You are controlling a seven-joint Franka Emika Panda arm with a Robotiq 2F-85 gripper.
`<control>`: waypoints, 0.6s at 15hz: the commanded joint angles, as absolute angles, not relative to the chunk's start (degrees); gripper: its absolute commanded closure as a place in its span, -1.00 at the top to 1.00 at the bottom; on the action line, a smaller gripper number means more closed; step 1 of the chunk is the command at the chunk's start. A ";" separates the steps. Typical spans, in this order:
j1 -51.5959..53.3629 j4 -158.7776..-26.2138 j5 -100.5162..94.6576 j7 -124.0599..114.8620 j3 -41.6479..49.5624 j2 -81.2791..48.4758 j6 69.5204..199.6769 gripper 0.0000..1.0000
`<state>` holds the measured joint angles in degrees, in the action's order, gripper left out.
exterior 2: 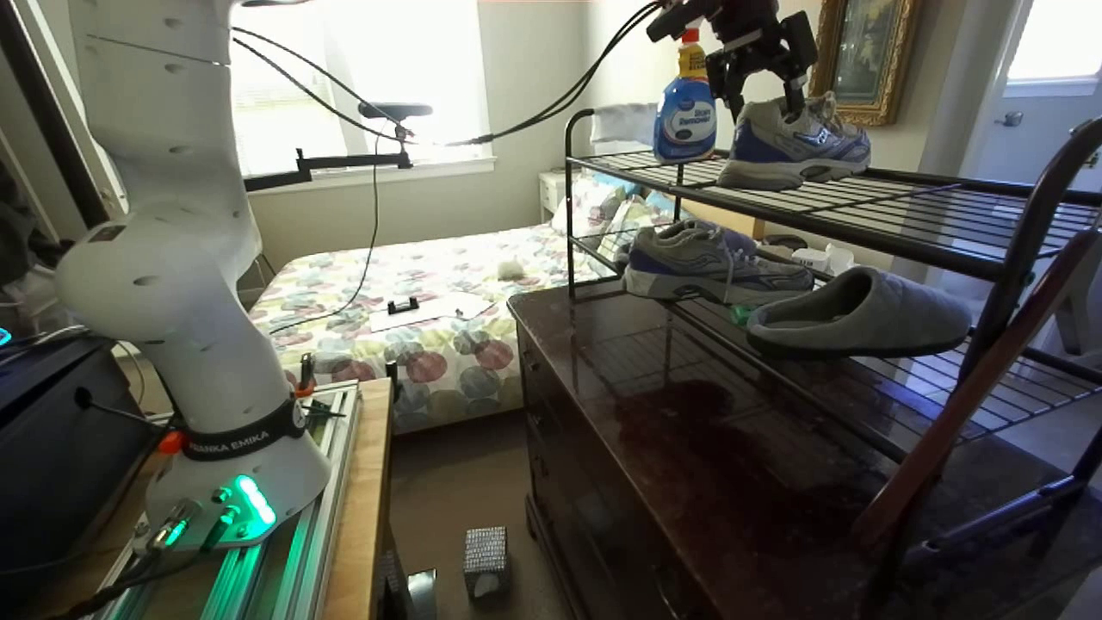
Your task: Remove the sneakers from the shoe rack and place them on top of the cabinet.
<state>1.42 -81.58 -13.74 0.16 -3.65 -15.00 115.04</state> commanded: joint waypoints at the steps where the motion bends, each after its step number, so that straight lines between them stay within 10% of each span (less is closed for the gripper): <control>1: 2.67 -76.33 -12.86 2.45 -3.00 -18.72 110.37 0.87; 9: 4.08 -72.74 -13.33 2.92 -2.90 -21.28 106.83 -0.28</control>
<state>3.19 -76.67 -13.70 1.64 -3.65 -19.25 109.52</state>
